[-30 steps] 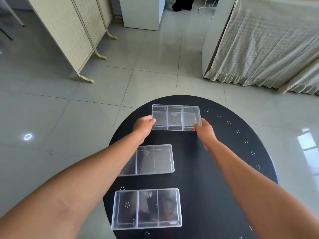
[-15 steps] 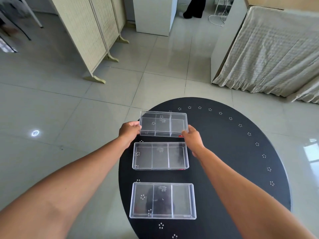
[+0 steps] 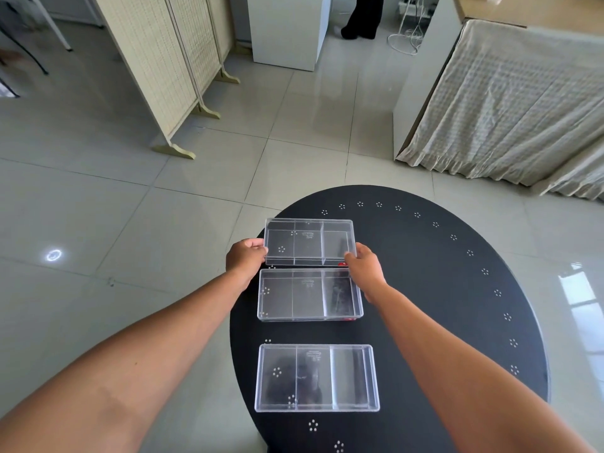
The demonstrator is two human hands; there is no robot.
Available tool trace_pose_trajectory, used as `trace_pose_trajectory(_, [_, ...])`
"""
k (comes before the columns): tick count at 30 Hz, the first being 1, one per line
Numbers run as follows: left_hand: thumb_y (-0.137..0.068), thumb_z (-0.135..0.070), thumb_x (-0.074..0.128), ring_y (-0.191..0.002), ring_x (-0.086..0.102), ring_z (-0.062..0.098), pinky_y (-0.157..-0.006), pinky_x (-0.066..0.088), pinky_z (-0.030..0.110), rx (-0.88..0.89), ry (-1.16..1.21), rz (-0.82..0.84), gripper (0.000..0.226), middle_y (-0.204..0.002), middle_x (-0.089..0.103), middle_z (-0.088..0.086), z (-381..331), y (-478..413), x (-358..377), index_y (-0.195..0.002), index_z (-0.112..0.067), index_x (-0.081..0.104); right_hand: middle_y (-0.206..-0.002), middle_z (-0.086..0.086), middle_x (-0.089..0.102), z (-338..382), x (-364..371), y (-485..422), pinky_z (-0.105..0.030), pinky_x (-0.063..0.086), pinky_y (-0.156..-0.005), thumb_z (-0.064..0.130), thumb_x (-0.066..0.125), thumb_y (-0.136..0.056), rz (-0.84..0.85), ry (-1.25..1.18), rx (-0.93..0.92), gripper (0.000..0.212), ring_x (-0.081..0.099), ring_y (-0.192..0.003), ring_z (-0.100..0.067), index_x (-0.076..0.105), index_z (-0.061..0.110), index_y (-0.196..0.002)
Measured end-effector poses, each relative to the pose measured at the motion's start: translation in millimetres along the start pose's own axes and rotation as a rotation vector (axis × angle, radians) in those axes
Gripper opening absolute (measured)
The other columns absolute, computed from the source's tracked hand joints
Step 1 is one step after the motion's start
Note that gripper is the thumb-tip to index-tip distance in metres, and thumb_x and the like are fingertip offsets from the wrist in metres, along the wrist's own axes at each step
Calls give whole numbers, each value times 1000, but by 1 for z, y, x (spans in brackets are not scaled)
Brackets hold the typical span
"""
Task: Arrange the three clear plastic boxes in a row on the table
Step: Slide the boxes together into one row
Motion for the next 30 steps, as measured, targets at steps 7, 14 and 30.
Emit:
trace_pose_trajectory(7, [-87, -16, 62, -92, 71, 21, -90, 50, 27, -4, 12, 22, 38, -116, 73, 6, 1, -1, 2, -125, -15, 65, -112, -1, 71, -1, -2, 0, -39, 55, -85, 23, 43, -95, -6, 7, 30, 37, 67, -97, -24, 58, 22, -128])
trace_pose_trajectory(14, [-88, -28, 64, -126, 56, 27, -109, 43, 41, -38, 9, 34, 58, -141, 57, 10, 11, 8, -2, -142, -13, 49, -84, 3, 47, -21, -12, 4, -32, 34, -76, 29, 47, -95, -46, -81, 135, 16, 43, -79, -19, 59, 21, -100])
trace_pose_trajectory(30, [-87, -23, 71, -104, 68, 29, -87, 58, 41, -154, 120, 57, 30, -108, 73, 13, 74, 61, -6, -115, -14, 71, -38, 19, 53, -64, -5, 44, -23, 41, -54, 30, 63, -93, -2, -51, 162, 27, 50, -53, -9, 66, 23, -67])
Point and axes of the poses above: each hand's wrist, its own y-axis away from the middle knuckle, its own x-axis out of the palm, z = x × y, the point moved 10 cm from there along -y, towards the middle knuckle
